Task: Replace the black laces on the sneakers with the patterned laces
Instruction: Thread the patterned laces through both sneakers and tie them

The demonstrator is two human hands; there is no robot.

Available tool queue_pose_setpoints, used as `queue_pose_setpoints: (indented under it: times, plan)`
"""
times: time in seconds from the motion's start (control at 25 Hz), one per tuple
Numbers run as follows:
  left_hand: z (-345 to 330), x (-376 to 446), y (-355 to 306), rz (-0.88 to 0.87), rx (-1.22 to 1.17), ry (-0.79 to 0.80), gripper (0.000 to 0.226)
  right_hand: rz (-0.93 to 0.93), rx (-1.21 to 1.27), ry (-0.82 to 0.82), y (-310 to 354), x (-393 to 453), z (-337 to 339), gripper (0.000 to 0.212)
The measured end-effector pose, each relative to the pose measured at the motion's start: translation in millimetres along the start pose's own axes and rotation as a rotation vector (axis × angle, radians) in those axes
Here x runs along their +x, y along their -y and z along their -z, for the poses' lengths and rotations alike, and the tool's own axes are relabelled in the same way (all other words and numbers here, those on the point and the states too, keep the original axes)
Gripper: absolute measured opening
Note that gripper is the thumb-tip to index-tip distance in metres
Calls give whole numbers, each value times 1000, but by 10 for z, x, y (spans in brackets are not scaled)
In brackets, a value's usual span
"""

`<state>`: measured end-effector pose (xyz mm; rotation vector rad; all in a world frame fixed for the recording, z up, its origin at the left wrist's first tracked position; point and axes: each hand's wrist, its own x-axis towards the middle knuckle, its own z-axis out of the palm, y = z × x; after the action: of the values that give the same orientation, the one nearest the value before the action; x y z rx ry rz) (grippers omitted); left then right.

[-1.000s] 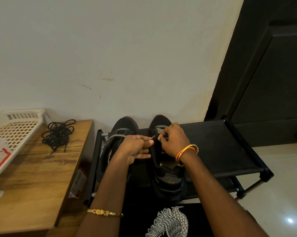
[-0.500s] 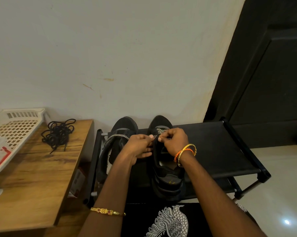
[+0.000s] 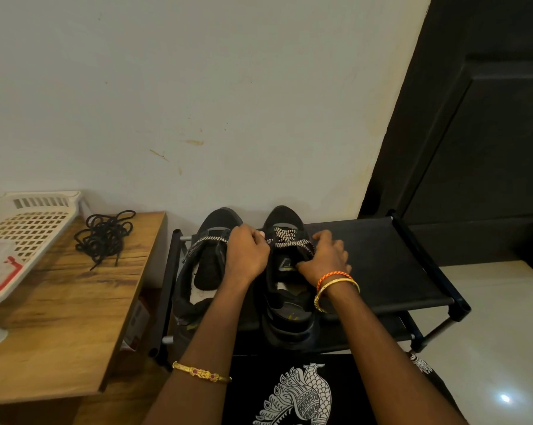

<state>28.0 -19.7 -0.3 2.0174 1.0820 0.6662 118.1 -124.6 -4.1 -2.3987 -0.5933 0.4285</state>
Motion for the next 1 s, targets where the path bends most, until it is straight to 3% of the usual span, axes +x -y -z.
queue_pose_setpoints:
  times: [0.24, 0.48, 0.6, 0.72, 0.88, 1.0]
  plan:
    - [214, 64, 12, -44, -323, -269, 37, -130, 139, -12, 2, -60, -102, 73]
    - [778, 140, -18, 99, -985, -704, 4, -166, 176, 4, -28, -21, -89, 75]
    - [1039, 156, -4, 120, -1039, -875, 14, -150, 135, 31, -24, -2, -116, 71]
    - [972, 168, 96, 124, -600, -714, 15, -110, 92, 36, 9, 36, -115, 65]
    - [547, 58, -7, -119, 352, -193, 25, 44, 33, 23, 49, 91, -86, 39]
    - [199, -57, -150, -257, 555, 176, 24, 108, 1, -5, 58, 117, -72, 29]
